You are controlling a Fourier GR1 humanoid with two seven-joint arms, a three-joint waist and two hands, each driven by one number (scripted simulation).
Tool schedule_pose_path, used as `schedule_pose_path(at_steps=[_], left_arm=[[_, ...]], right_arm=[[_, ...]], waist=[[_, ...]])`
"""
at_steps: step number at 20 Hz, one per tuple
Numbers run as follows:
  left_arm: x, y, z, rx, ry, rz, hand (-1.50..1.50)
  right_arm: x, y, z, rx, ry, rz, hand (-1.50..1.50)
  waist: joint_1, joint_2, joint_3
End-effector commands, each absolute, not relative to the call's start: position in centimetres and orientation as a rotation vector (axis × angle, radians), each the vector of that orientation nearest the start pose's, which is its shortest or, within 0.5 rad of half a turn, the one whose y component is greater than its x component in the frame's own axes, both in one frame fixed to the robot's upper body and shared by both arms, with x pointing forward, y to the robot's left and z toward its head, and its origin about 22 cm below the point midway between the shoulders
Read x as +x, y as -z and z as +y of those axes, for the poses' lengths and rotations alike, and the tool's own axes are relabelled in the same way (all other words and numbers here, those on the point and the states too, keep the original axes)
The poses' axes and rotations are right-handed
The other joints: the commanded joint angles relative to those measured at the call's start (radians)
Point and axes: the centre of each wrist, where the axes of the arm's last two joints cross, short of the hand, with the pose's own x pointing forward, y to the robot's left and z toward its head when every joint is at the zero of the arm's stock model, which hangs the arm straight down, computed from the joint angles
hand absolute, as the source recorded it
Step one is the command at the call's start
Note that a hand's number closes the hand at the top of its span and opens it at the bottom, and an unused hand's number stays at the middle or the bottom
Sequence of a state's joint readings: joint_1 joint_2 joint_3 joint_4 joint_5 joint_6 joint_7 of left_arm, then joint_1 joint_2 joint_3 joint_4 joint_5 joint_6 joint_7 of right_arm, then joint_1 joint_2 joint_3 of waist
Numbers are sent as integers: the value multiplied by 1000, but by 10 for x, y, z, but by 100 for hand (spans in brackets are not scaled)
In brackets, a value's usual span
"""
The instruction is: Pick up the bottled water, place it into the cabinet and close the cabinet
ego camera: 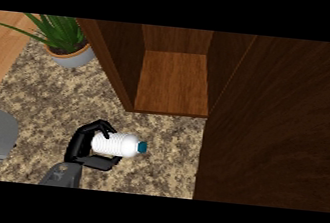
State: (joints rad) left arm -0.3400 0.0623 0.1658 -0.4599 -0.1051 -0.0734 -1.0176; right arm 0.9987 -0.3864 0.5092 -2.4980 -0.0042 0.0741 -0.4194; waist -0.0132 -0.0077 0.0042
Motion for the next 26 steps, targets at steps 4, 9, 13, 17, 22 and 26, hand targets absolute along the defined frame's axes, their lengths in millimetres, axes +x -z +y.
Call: schedule_pose_path(at_steps=[4, 9, 13, 17, 22, 26], left_arm=[[273, 137, 203, -200, 89, -1780, 150], [291, 107, 173, -222, 64, -1778, 150], [287, 91, 143, -185, 89, -1742, 150], [306, 64, 116, -148, 94, -1750, 150], [340, 16, 88, -106, 91, -1743, 150], [370, -10, 81, -49, 78, -1710, 150]], right_arm=[[21, -141, -215, 300, -159, -1896, -150], [20, -139, -216, 301, -165, -1908, -150], [20, -136, -221, 302, -164, -1913, -150], [18, -142, -223, 306, -179, -1916, -150], [22, -135, -227, 294, -157, -1932, -150], [21, -129, -234, 289, -164, -1921, -150]], waist=[[0, -1, -4], [-3, -3, -4], [-7, -1, -4], [-18, 5, -5], [-16, 9, -5], [-30, 12, -5]])
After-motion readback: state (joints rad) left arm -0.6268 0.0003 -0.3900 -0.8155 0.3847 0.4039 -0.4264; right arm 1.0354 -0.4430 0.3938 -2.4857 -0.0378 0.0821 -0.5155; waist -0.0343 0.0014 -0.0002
